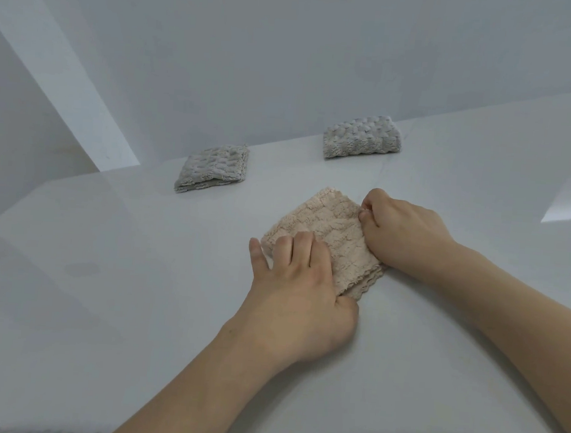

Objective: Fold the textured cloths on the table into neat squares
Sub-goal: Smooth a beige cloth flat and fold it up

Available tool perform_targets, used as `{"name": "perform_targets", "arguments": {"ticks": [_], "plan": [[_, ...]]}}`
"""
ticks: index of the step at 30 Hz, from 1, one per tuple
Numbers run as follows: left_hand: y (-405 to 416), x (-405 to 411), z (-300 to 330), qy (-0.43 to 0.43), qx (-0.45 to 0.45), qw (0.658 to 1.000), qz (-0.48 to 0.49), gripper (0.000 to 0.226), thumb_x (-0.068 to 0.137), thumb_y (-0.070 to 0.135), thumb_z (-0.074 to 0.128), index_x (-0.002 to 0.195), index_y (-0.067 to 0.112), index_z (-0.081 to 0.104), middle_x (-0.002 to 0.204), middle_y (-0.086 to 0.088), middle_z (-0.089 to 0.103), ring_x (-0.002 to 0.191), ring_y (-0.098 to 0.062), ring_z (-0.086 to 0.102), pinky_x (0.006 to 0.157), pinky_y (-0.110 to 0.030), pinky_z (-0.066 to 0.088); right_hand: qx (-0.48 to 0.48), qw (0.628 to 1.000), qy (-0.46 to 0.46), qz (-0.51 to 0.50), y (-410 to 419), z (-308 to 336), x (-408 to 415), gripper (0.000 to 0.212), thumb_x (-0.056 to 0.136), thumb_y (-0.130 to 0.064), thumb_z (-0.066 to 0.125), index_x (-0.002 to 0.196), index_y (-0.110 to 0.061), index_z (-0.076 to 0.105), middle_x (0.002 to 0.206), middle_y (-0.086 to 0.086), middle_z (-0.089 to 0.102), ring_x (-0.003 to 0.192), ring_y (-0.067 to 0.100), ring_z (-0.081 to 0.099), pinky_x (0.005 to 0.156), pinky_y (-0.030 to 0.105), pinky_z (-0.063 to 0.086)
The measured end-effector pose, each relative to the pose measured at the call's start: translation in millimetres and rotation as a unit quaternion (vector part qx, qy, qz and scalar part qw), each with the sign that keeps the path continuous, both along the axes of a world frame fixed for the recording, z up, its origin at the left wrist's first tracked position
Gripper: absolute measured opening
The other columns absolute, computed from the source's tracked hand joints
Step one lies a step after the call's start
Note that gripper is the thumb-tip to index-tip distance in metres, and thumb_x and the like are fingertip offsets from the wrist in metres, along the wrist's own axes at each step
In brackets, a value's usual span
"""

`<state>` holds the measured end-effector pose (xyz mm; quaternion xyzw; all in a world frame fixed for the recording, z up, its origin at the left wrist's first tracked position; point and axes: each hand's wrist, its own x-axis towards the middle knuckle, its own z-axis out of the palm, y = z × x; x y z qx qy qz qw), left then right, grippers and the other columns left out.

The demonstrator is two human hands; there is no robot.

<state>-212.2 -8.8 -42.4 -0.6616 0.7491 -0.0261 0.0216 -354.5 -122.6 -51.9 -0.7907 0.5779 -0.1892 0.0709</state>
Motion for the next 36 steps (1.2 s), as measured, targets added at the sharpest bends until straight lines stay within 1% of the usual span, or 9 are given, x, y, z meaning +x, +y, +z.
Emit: {"name": "perform_targets", "arguments": {"ticks": [5, 10, 16, 19, 22, 24, 27, 32, 36], "plan": [[21.1, 3.2, 6.3, 0.075, 0.052, 0.996, -0.010, 0.059, 0.073, 0.052, 0.020, 0.126, 0.030, 0.031, 0.132, 0.014, 0.026, 0.131, -0.013, 0.016, 0.117, -0.059, -0.003, 0.005, 1.000, -0.018, -0.008, -2.0, 0.2, -2.7, 0.024, 0.102, -0.034, 0.030, 0.113, -0.020, 0.046, 0.113, 0.009, 0.062, 0.105, 0.030, 0.056, 0.077, 0.035, 0.033], [-6.1, 16.2, 2.0, 0.293, -0.048, 0.953, 0.056, 0.031, 0.098, 0.045, 0.034, 0.089, 0.030, 0.059, 0.099, 0.015, 0.048, 0.102, -0.013, 0.037, 0.103, -0.043, 0.031, 0.005, 1.000, -0.021, -0.005, -1.0, 0.9, -2.4, 0.026, 0.102, -0.036, 0.028, 0.112, -0.021, 0.046, 0.114, 0.009, 0.062, 0.105, 0.030, 0.056, 0.077, 0.035, 0.033], [-10.1, 17.6, -5.4, 0.243, -0.011, 0.969, 0.053, 0.021, 0.089, 0.055, 0.055, 0.098, 0.038, 0.047, 0.107, 0.022, 0.032, 0.110, -0.006, 0.023, 0.102, -0.027, 0.013, -0.008, 1.000, -0.025, -0.010, -1.0, -0.5, -2.9, 0.026, 0.102, -0.035, 0.029, 0.113, -0.018, 0.046, 0.112, 0.011, 0.063, 0.103, 0.032, 0.057, 0.075, 0.035, 0.033], [-2.8, 20.1, -7.2, 0.224, 0.029, 0.974, 0.037, 0.058, 0.076, 0.075, 0.055, 0.118, 0.043, 0.033, 0.118, 0.020, 0.024, 0.118, -0.005, 0.016, 0.109, -0.029, 0.006, -0.006, 0.999, -0.032, -0.012, -0.6, -0.6, -2.2, 0.026, 0.102, -0.035, 0.029, 0.113, -0.019, 0.047, 0.112, 0.010, 0.063, 0.103, 0.031, 0.057, 0.075, 0.035, 0.033], [2.0, 17.2, -11.9, 0.161, 0.000, 0.987, 0.006, 0.089, 0.063, 0.090, 0.034, 0.137, 0.044, 0.018, 0.121, 0.020, 0.018, 0.123, -0.005, 0.012, 0.111, -0.032, 0.001, 0.005, 0.998, -0.055, -0.009, -3.7, -0.9, -4.2, 0.025, 0.102, -0.036, 0.031, 0.110, -0.022, 0.050, 0.112, 0.005, 0.063, 0.105, 0.028, 0.056, 0.076, 0.032, 0.032], [3.5, 15.6, -10.1, 0.223, -0.017, 0.975, 0.006, 0.083, 0.064, 0.087, 0.023, 0.135, 0.046, 0.029, 0.120, 0.024, 0.026, 0.123, -0.002, 0.016, 0.111, -0.030, 0.002, 0.009, 0.998, -0.070, -0.002, -5.5, -0.6, -6.7, 0.024, 0.101, -0.038, 0.034, 0.108, -0.026, 0.053, 0.111, -0.001, 0.064, 0.106, 0.024, 0.055, 0.077, 0.031, 0.032], [0.8, 15.2, -6.3, 0.409, -0.049, 0.908, 0.081, 0.056, 0.072, 0.072, 0.030, 0.119, 0.047, 0.048, 0.115, 0.024, 0.041, 0.120, -0.001, 0.026, 0.107, -0.028, 0.012, 0.025, 0.992, -0.125, 0.009, -7.4, -0.1, -8.6, 0.020, 0.098, -0.043, 0.043, 0.104, -0.032, 0.060, 0.101, -0.009, 0.063, 0.100, 0.017, 0.056, 0.077, 0.031, 0.037], [-30.2, 14.7, 0.9, 0.279, -0.187, 0.934, 0.123, 0.051, 0.097, 0.045, 0.037, 0.146, 0.032, 0.032, 0.140, 0.001, 0.031, 0.130, -0.020, 0.024, 0.105, -0.035, 0.019, 0.063, 0.966, -0.249, 0.039, -11.7, -1.3, -13.7, 0.011, 0.091, -0.043, 0.058, 0.091, -0.036, 0.067, 0.081, -0.016, 0.063, 0.086, 0.013, 0.059, 0.082, 0.036, 0.049], [-73.7, 16.6, 18.2, 0.260, -0.044, 0.945, 0.192, 0.057, 0.101, 0.051, 0.029, 0.145, 0.015, 0.035, 0.147, -0.012, 0.040, 0.135, -0.032, 0.031, 0.107, -0.044, 0.029, 0.068, 0.961, -0.264, 0.041, -13.3, -2.9, -14.3, 0.013, 0.091, -0.042, 0.059, 0.093, -0.034, 0.070, 0.081, -0.016, 0.064, 0.085, 0.012, 0.059, 0.083, 0.037, 0.051]]}}
